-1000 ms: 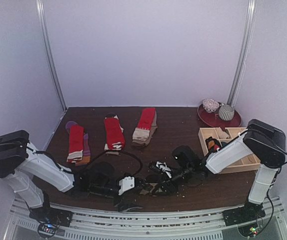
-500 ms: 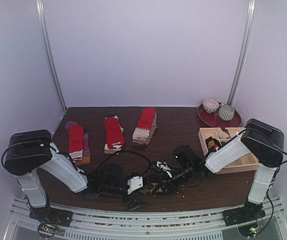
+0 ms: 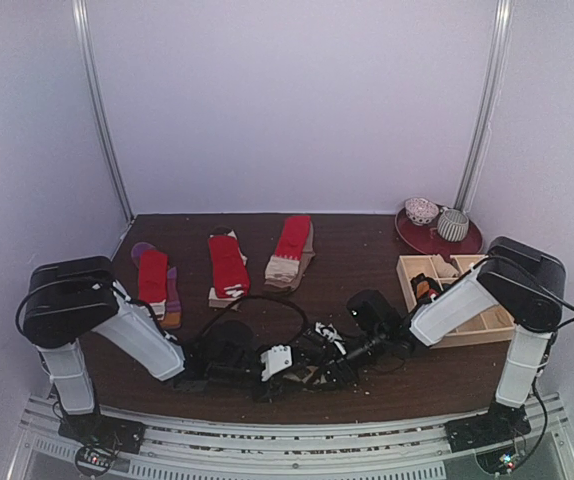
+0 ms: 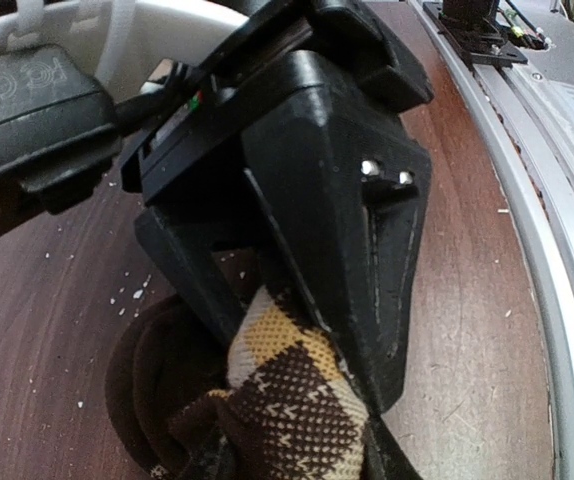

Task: Roll the socks
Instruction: Roll a pair of socks at the center of the board.

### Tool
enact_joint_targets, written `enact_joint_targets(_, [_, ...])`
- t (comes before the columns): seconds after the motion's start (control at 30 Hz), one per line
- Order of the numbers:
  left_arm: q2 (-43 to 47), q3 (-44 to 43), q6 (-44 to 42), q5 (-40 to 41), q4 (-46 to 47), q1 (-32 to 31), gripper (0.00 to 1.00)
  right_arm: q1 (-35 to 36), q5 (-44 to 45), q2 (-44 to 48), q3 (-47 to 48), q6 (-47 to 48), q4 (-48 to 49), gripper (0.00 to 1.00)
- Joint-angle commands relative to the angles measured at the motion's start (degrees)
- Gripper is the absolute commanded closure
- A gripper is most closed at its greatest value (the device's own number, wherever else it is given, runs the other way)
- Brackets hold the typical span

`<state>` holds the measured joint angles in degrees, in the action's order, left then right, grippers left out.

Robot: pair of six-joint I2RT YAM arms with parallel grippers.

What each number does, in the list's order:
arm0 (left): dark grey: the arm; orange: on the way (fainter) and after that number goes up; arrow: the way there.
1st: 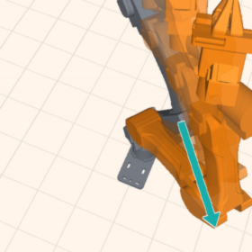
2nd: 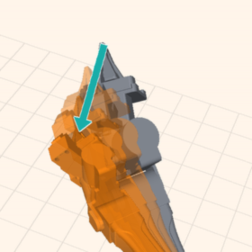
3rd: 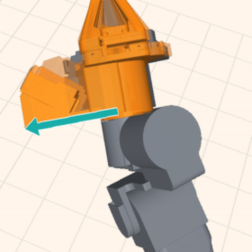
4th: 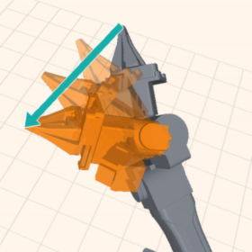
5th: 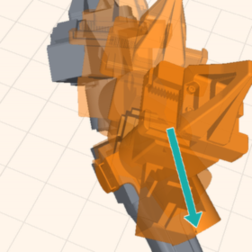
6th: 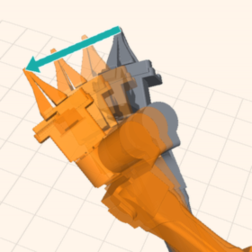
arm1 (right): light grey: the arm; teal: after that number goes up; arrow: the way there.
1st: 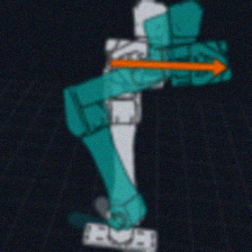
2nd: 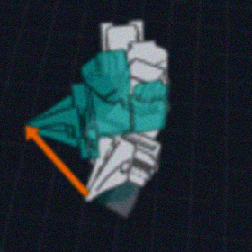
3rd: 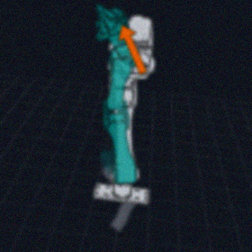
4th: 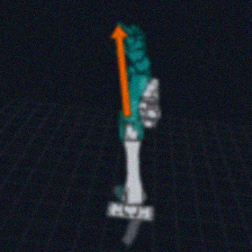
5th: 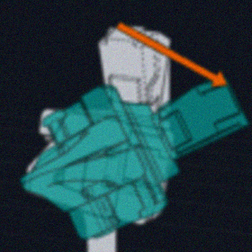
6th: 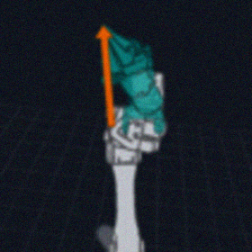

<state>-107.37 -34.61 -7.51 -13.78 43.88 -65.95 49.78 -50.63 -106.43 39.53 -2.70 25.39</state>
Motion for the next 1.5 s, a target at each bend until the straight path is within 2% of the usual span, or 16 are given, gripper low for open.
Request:
enact_joint_targets(0.0, [-2.89,-0.14,2.23,-5.86,-2.82,-1.53,0.76,0.65,4.76,-4.87,-1.49,0.55,-11.91,0.63])
enact_joint_targets(0.07, [-3.22,-0.11,2.84,-5.98,-4.2,-1.23,0.76,0.51,4.73,-4.92,-1.25,0.65,-13.15,0.63])
enact_joint_targets(0.1, [-3.39,-0.08,3.37,-5.83,-4.81,-1.13,0.84,0.41,4.67,-4.76,-1.33,0.67,-13.54,0.63])
enact_joint_targets(0.2, [-4.12,0.06,5.46,-5.67,-6.5,-0.58,0.88,-0.07,6.25,-3.05,-1.52,0.68,-14.93,0.6])
enact_joint_targets(0.27, [-4.61,-0.06,7.43,-5.52,-7.89,0.1,1.0,-0.71,7.27,-1.35,-1.4,0.89,-16.23,0.58])
enact_joint_targets(0.43, [-6.18,-0.66,11.79,-6.75,-13.2,2.15,1.0,-2.14,9.93,4.17,-1.42,2.36,-18.45,0.53])
enact_joint_targets(0.57, [-7.8,-2.14,15.03,-9.15,-18.57,3.99,1.0,-2.79,15.52,10.72,-2.42,3.97,-18.3,0.51])
enact_joint_targets(0.73, [-10.35,-3.83,18.36,-11.59,-24.24,5.32,1.0,-2.83,23.94,21.68,-7.57,5.64,-11.87,0.48])
enact_joint_targets(0.77, [-11.67,-5.25,19.65,-12.8,-27.16,6.15,1.0,-2.55,24.72,26.41,-10.35,7.79,-7.79,0.46])
enact_joint_targets(0.83, [-12.3,-6.04,20.56,-14.03,-28.51,6.64,1.0,-1.88,23.89,28.51,-12.33,9.29,-4.7,0.44])
enact_joint_targets(0.97, [-13.23,-7.09,21.14,-14.41,-31.36,7.38,1.0,-0.59,21.39,28.14,-13.75,10.26,-0.82,0.43])
enact_joint_targets(1.27, [-13.88,-7.48,21.24,-14.59,-32.87,8.03,1.0,2.86,21.23,21.18,-13.01,8.85,6.05,0.43])
enact_joint_targets(1.47, [-14.28,-7.99,20.8,-14.56,-33.48,8.1,1.0,3.3,20.29,17.4,-12.36,6.13,6.91,0.43])
